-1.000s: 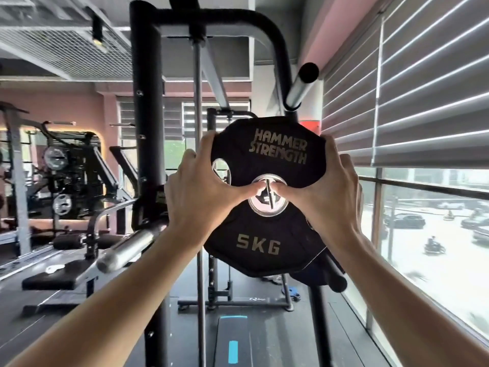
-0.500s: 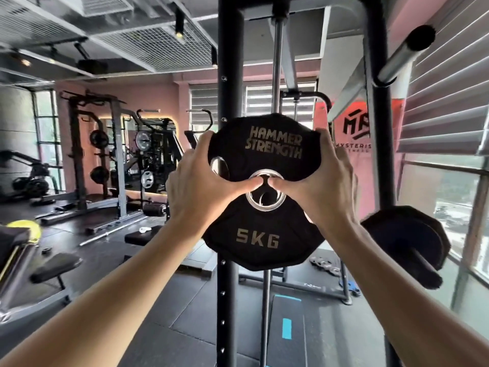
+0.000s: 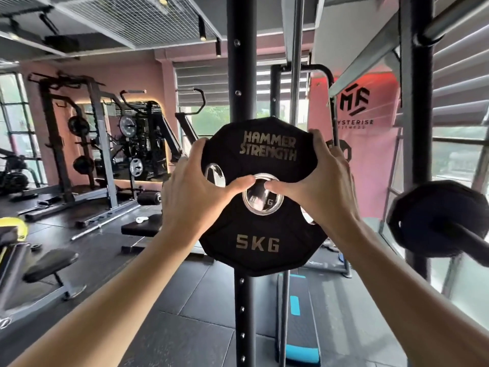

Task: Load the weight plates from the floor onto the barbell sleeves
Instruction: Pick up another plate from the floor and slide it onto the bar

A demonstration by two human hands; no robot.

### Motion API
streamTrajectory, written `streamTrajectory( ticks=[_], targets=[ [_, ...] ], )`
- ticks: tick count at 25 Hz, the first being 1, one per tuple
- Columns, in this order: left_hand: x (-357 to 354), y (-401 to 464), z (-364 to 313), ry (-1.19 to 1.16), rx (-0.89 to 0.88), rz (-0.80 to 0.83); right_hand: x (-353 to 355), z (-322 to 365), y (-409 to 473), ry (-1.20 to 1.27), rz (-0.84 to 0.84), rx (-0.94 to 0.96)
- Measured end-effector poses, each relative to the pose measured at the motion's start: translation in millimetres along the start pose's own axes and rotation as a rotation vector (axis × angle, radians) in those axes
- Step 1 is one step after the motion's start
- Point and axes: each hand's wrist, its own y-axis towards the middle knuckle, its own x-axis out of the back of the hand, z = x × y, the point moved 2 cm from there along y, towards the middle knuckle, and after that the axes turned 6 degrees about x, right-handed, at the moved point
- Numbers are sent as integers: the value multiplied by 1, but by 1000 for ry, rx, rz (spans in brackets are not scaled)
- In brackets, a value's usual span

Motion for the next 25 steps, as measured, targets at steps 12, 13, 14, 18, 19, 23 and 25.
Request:
streamTrajectory(
  ticks=[12, 13, 14, 18, 19, 23, 25],
  targets=[
    [-38, 8, 58, -73, 69, 119, -58, -17, -14, -3, 119, -77],
    [-42, 10, 59, -79, 63, 124, -60, -21, -14, 6, 117, -87],
    [-45, 12, 59, -75, 57, 124, -62, -25, -14, 22, 115, -98],
    [-52, 17, 64, -112, 24, 128, -66, -30, -19, 59, 78, -96],
    [-52, 17, 67, -140, 12, 130, -67, -30, -20, 51, 66, -86],
    [-60, 17, 76, -226, -4, 137, -70, -31, -23, 11, -1, -43],
    [-68, 20, 78, -295, -16, 164, -72, -34, -22, 18, -36, 4]
  ],
)
